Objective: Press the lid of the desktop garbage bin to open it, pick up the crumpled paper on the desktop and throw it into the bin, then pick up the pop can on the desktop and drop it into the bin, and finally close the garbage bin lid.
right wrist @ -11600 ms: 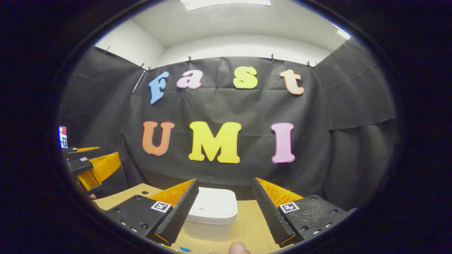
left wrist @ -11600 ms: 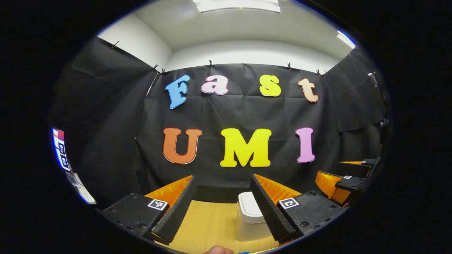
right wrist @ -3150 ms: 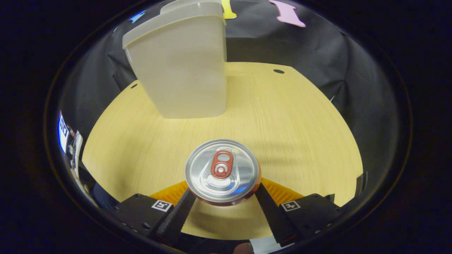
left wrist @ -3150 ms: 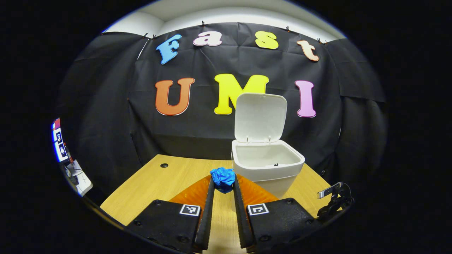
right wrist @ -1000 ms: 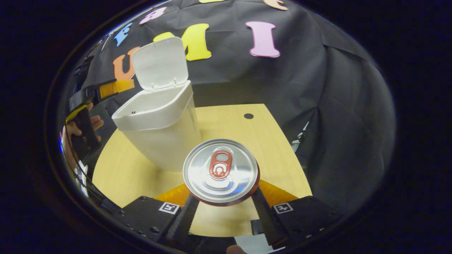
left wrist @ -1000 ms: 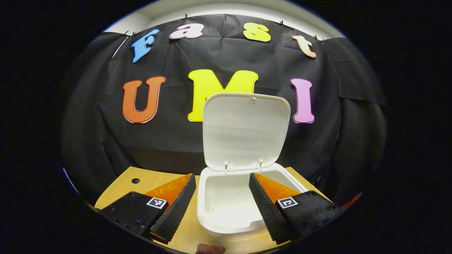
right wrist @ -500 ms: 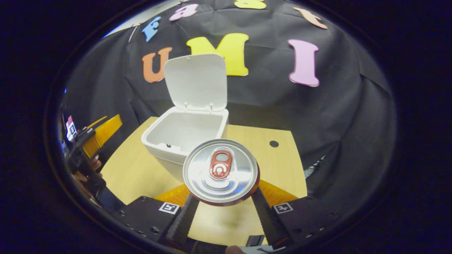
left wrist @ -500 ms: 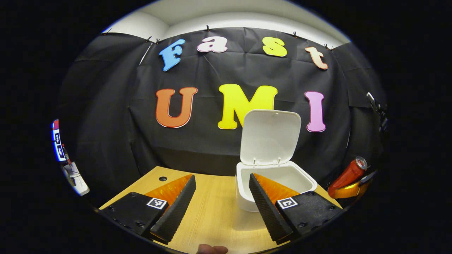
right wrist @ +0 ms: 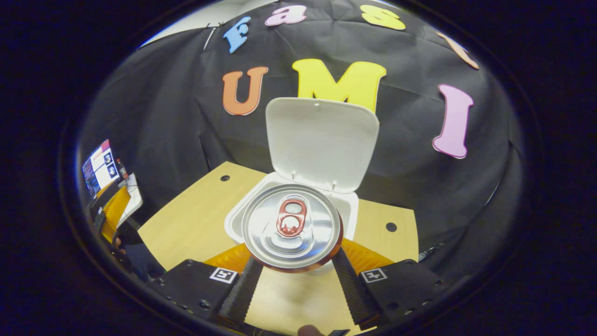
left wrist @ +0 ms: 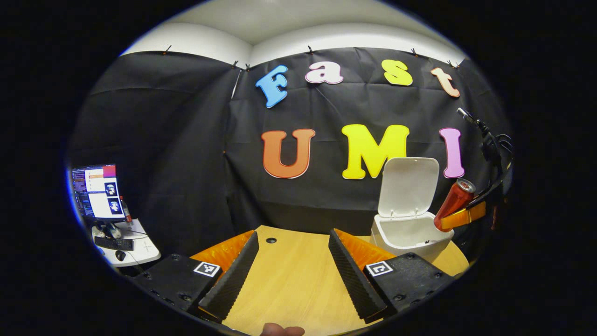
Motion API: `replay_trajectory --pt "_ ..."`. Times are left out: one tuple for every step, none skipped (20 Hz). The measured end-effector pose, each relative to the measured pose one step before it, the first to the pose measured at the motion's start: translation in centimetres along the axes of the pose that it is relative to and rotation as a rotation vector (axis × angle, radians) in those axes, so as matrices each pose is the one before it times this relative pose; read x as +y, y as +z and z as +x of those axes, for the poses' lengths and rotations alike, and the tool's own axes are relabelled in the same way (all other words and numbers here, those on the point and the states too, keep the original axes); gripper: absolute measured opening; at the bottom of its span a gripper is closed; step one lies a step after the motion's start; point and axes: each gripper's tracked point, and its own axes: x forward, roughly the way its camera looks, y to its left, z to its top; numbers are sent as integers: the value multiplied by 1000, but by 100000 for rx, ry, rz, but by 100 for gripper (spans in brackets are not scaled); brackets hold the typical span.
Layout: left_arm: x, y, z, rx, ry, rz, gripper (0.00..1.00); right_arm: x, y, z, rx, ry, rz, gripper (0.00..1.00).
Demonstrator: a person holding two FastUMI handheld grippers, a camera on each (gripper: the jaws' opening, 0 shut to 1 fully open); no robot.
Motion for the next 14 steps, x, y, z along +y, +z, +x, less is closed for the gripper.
replay_trajectory --pt "999 122 -548 -759 2278 248 100 649 265 493 328 904 -1176 80" --pt "822 271 -385 -771 2100 163 97 436 329 458 533 407 -866 81" --pt "763 -12 -484 -763 1609 99 97 437 354 470 421 773 -100 81" --pt "732 182 -289 -443 1504 202 97 331 309 438 333 300 42 81" --pt "463 266 -295 -377 1472 290 100 130 214 551 478 -217 -512 80" --pt "521 200 -206 -391 1416 129 100 -56 142 486 774 -684 -625 80" --pt "514 1 -284 -332 1231 77 97 -120 104 537 746 -644 -90 80" --pt "448 -28 -190 -223 1059 -101 97 -71 121 480 709 115 504 80" --pt "411 -93 -207 81 1041 -103 97 -38 -89 520 869 -346 598 81" --pt "213 -16 -244 228 940 -70 97 -320 1 512 1115 -794 590 80" --pt "264 67 -183 -35 1012 -17 97 -272 -171 498 1436 -893 697 81" --pt "345 12 -222 -8 793 30 97 -304 -169 504 1269 -686 1157 80" --pt "147 -89 -177 21 605 -24 97 -117 -89 349 1041 -575 1491 80" --pt "88 -75 -209 188 161 7 97 -133 -53 302 772 -554 1648 80"
